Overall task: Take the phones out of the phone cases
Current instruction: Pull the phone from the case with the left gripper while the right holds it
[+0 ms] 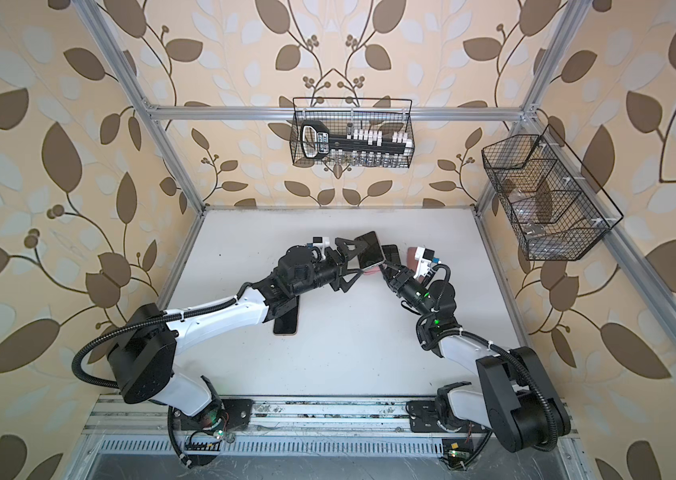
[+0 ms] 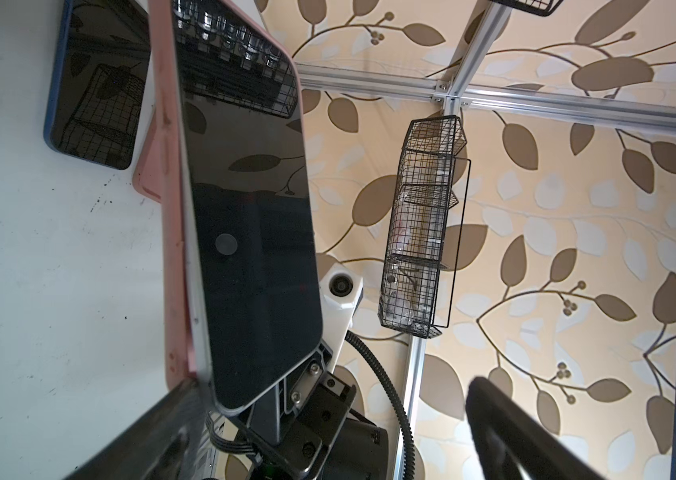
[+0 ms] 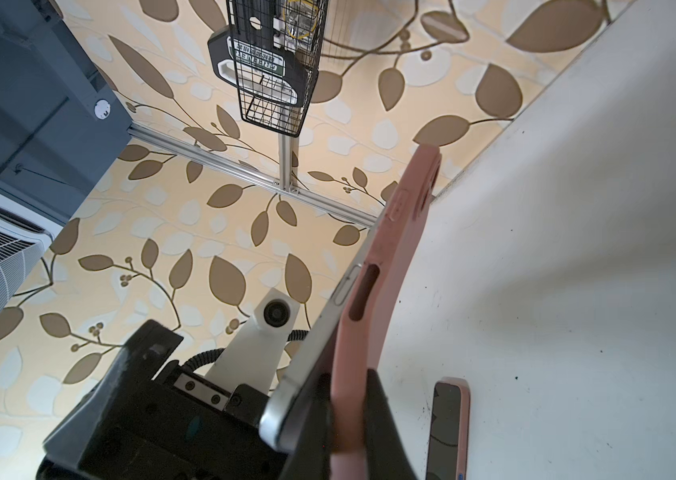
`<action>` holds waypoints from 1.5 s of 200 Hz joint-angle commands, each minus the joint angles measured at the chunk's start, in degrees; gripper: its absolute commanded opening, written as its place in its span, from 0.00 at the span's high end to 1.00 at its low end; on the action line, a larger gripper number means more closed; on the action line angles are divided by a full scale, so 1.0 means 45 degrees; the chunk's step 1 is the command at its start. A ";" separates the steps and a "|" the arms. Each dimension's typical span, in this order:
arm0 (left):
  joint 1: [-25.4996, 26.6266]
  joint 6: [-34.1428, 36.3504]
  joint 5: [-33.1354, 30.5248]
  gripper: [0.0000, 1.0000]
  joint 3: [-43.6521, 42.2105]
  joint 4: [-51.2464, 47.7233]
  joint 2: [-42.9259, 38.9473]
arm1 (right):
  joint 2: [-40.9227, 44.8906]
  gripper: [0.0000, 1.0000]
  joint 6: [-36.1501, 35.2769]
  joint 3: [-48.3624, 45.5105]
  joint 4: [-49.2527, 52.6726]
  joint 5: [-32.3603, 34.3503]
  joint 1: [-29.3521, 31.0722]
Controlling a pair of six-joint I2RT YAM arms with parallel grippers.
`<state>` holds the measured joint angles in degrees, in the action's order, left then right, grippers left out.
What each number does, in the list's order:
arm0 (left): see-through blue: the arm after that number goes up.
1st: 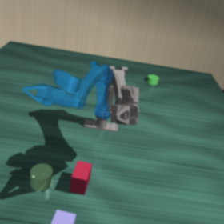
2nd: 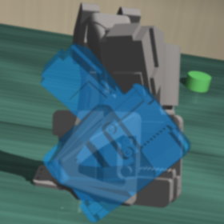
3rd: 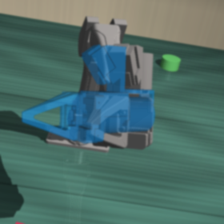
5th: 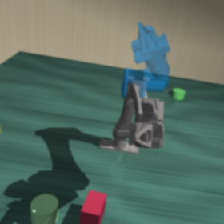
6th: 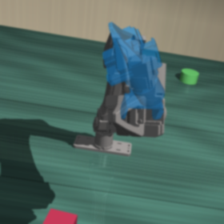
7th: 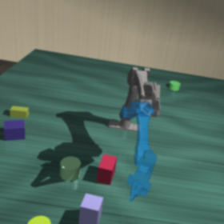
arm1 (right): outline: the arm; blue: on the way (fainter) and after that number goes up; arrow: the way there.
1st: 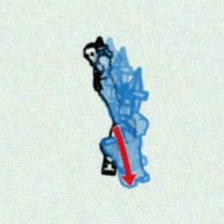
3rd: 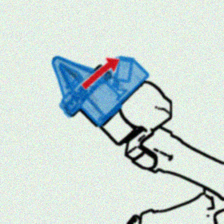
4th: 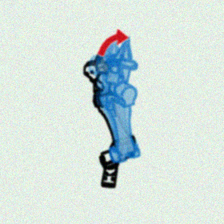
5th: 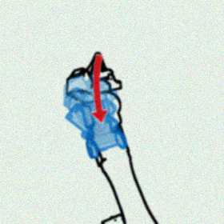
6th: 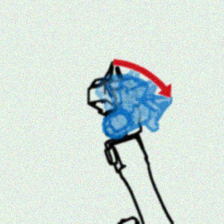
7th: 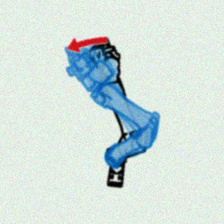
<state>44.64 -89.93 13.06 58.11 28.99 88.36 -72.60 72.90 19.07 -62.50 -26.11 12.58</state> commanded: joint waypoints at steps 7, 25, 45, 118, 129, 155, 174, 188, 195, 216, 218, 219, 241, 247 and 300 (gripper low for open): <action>-0.0031 0.0566 -0.0167 0.01 0.0914 0.0856 -0.0348 | 0.0314 1.00 -0.0185 -0.0213 -0.0584 -0.0551 0.0203; -0.0038 0.0610 -0.0197 0.01 0.0897 0.0823 -0.0243 | 0.0314 1.00 -0.0185 -0.0214 -0.0613 -0.0507 0.0235; -0.0057 0.0551 -0.0170 0.02 0.0896 0.1044 -0.0085 | 0.0374 1.00 -0.0144 -0.0214 -0.0620 -0.0474 0.0308; -0.0135 0.0361 0.0029 0.25 0.0896 0.1652 0.0458 | 0.0312 1.00 -0.0154 -0.0271 -0.0623 -0.0379 0.0453; -0.0155 0.0336 0.0028 0.30 0.0897 0.1692 0.0510 | 0.0331 1.00 -0.0157 -0.0271 -0.0623 -0.0361 0.0481; -0.0193 0.0278 0.0076 0.39 0.0902 0.1807 0.0615 | 0.0342 1.00 -0.0179 -0.0269 -0.0603 -0.0313 0.0504; -0.0214 0.0203 0.0086 0.46 0.0886 0.1930 0.0692 | 0.0273 1.00 -0.0185 -0.0287 -0.0603 -0.0310 0.0512; -0.0214 0.0136 0.0125 0.50 0.0843 0.2029 0.0750 | 0.0237 1.00 -0.0175 -0.0291 -0.0603 -0.0302 0.0542; -0.0233 0.0126 0.0125 0.52 0.0828 0.2067 0.0780 | 0.0248 1.00 -0.0178 -0.0292 -0.0603 -0.0301 0.0508; -0.0253 0.0019 0.0173 0.58 0.0867 0.2197 0.0846 | 0.0216 1.00 -0.0201 -0.0288 -0.0603 -0.0295 0.0525; -0.0253 0.0022 0.0181 0.58 0.0874 0.2226 0.0852 | 0.0220 1.00 -0.0194 -0.0301 -0.0589 -0.0303 0.0510; -0.0253 0.0023 0.0182 0.58 0.0875 0.2227 0.0862 | 0.0218 1.00 -0.0199 -0.0297 -0.0586 -0.0307 0.0518; -0.0253 -0.0018 0.0300 0.62 0.1007 0.2273 0.0949 | 0.0217 1.00 -0.0202 -0.0325 -0.0564 -0.0272 0.0511; -0.0253 -0.0013 0.0301 0.64 0.1047 0.2259 0.0967 | 0.0217 1.00 -0.0194 -0.0331 -0.0565 -0.0309 0.0503; -0.0253 -0.0103 0.0350 0.75 0.1160 0.2366 0.1169 | 0.0284 1.00 -0.0221 -0.0290 -0.0468 -0.0317 0.0487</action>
<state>44.16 -90.48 14.57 59.46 32.88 93.56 -72.07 72.79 18.41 -62.52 -26.06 14.24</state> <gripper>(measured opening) 0.271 0.091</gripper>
